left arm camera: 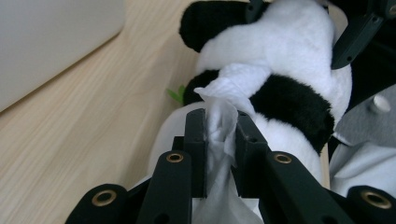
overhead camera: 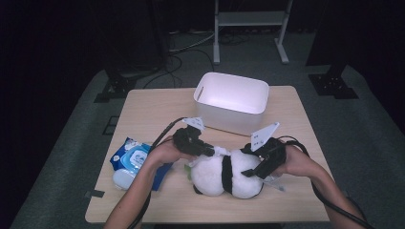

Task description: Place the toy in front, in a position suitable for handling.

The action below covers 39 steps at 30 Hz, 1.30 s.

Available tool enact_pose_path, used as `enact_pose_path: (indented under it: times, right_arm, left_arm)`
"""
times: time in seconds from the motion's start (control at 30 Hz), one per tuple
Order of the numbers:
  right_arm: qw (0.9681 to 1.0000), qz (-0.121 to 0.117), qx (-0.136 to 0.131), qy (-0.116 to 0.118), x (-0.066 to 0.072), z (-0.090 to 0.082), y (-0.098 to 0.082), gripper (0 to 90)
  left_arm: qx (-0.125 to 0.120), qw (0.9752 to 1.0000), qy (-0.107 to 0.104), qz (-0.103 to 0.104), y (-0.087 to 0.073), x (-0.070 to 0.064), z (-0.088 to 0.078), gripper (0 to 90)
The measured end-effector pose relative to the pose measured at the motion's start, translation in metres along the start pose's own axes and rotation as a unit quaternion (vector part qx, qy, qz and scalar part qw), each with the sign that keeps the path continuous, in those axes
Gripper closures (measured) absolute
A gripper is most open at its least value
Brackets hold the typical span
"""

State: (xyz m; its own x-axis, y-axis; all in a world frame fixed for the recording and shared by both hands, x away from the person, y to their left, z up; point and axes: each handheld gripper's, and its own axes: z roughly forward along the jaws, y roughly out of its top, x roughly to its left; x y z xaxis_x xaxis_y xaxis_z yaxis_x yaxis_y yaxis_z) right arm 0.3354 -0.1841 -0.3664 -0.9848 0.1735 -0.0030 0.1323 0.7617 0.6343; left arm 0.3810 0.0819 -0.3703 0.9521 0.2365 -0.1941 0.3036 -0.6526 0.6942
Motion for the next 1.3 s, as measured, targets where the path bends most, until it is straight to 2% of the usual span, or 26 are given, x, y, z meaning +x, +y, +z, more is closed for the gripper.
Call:
enact_pose_path:
  times: [0.07, 0.13, 0.27, 0.5, 0.67, 0.73, 0.8, 0.9, 1.0, 1.07, 1.2, 1.3]
  right_arm:
    - [1.0, 0.002, -0.002, 0.001, -0.001, 0.0, 0.0, 22.7]
    - [1.0, 0.003, -0.005, 0.001, -0.001, 0.0, -0.001, 21.7]
    - [0.9998, 0.015, -0.012, -0.001, -0.002, -0.003, -0.001, 18.1]
    - [0.9975, 0.069, -0.013, 0.014, -0.017, -0.013, -0.005, 18.0]
    - [0.9927, 0.113, -0.006, 0.042, -0.024, -0.006, -0.012, 17.0]
    - [0.9921, 0.117, -0.003, 0.045, -0.023, -0.002, -0.013, 17.5]
    - [0.9919, 0.119, 0.006, 0.046, -0.023, 0.001, -0.012, 19.9]
    - [0.9936, 0.106, 0.012, 0.037, -0.021, 0.001, -0.01, 27.5]
    - [0.9958, 0.089, 0.001, 0.025, -0.018, -0.002, -0.01, 41.1]
    - [0.9968, 0.078, -0.011, 0.014, -0.017, -0.004, -0.011, 46.8]
    - [0.9972, 0.07, -0.025, 0.006, -0.017, -0.007, -0.012, 50.2]
    - [0.9978, 0.059, -0.031, 0.001, -0.015, -0.009, -0.011, 51.7]
  left_arm:
    - [-0.004, 0.9999, -0.009, 0.005, 0.003, -0.004, 0.005, 77.7]
    - [0.012, 0.9998, -0.004, 0.016, 0.006, -0.007, 0.01, 77.7]
    - [0.01, 0.9999, -0.003, 0.012, 0.004, -0.007, 0.01, 78.0]
    - [0.018, 0.9997, -0.008, 0.017, -0.002, -0.011, 0.009, 78.2]
    - [0.013, 0.9998, -0.011, 0.014, -0.005, -0.012, 0.009, 78.1]
    - [0.013, 0.9997, -0.012, 0.015, -0.005, -0.012, 0.01, 78.1]
    - [0.01, 0.9998, -0.015, 0.013, -0.005, -0.012, 0.011, 78.1]
    - [0.005, 0.9998, -0.017, 0.012, -0.005, -0.01, 0.012, 78.3]
    - [0.0, 0.9998, -0.015, 0.008, -0.004, -0.008, 0.012, 78.6]
    - [-0.003, 0.9999, -0.012, 0.007, -0.003, -0.007, 0.011, 78.6]
    - [-0.007, 1.0, -0.003, 0.002, 0.001, -0.003, 0.005, 78.5]
    - [-0.012, 0.9999, -0.006, 0.0, 0.002, -0.003, 0.005, 78.5]
